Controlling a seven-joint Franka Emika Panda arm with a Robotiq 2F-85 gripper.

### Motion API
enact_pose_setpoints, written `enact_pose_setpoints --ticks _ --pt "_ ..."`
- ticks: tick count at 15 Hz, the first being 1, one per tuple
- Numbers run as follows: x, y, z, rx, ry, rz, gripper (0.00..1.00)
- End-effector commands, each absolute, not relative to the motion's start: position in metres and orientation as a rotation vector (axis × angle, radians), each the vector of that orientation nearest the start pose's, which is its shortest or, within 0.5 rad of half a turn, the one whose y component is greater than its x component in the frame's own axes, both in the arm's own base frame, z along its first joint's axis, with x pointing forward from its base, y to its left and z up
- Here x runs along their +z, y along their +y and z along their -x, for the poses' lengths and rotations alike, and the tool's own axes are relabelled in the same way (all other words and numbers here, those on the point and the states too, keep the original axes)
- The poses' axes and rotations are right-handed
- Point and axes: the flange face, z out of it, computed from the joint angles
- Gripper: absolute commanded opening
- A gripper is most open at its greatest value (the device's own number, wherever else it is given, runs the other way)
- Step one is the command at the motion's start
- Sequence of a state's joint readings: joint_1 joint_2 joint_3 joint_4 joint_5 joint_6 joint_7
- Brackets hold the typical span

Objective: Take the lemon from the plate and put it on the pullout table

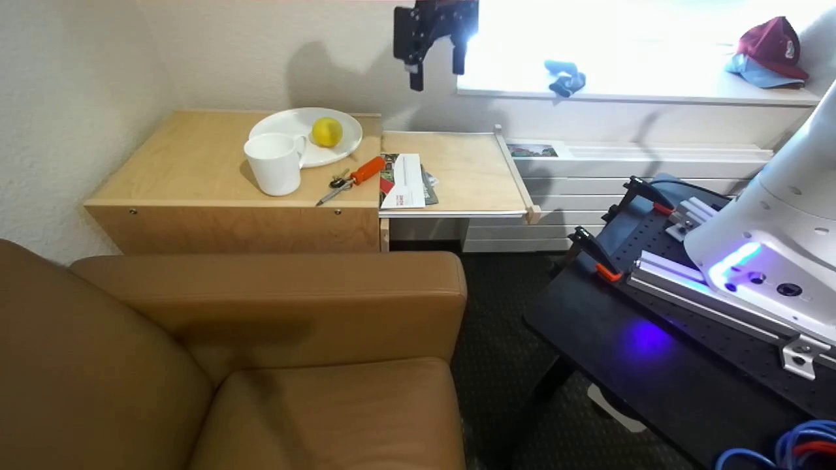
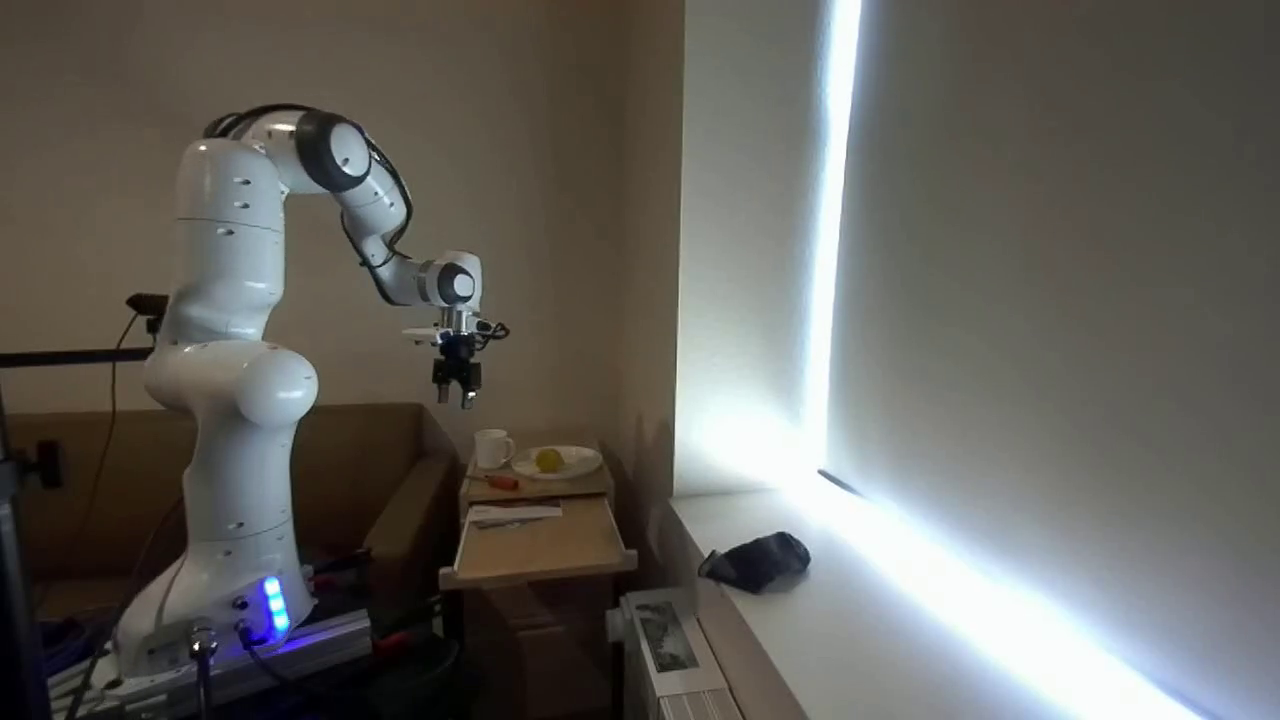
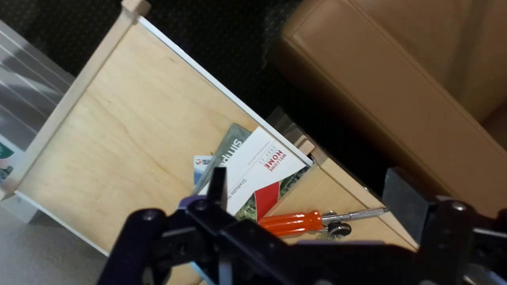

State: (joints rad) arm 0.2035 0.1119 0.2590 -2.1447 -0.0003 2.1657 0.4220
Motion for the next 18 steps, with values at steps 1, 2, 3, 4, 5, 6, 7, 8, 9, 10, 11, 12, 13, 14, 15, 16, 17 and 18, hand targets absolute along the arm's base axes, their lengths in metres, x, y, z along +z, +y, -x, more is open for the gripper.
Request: enact_pose_setpoints --ticks 1,2,3,4,5,6,7,8,9,10,11,12,13,14,15,16,17,18 --pt "0.305 0.283 -0.544 0.115 0.127 3.162 1.00" --pt "0.297 0.290 -0.561 0.092 0.207 3.177 1.00" --pt "0.287 0.295 -0.576 0.053 0.290 3.192 1.00" --pt "0.281 0.302 -0.588 0.066 0.348 3.176 1.00" --pt "0.282 0.312 -0.597 0.091 0.352 3.151 1.00" --pt "0.286 0.298 -0.572 0.077 0.300 3.164 1.00" --pt "0.282 0.304 -0.583 0.071 0.317 3.156 1.00" --pt "0.278 0.309 -0.591 0.068 0.326 3.151 1.00" --pt "0.274 0.309 -0.591 0.061 0.326 3.177 1.00" --pt "0.258 0.307 -0.601 0.009 0.431 3.190 1.00" --pt "0.246 0.304 -0.612 -0.010 0.567 3.166 1.00" --pt "0.238 0.302 -0.620 0.000 0.671 3.139 1.00" --pt "0.231 0.298 -0.632 -0.006 0.767 3.111 1.00" --pt "0.226 0.294 -0.642 0.003 0.855 3.077 1.00" --pt "0.221 0.293 -0.651 -0.001 0.942 3.042 1.00" --pt "0.218 0.290 -0.661 -0.018 1.027 3.008 1.00" --pt "0.216 0.287 -0.672 -0.032 1.107 2.967 1.00" --pt "0.214 0.284 -0.682 -0.038 1.191 2.929 1.00"
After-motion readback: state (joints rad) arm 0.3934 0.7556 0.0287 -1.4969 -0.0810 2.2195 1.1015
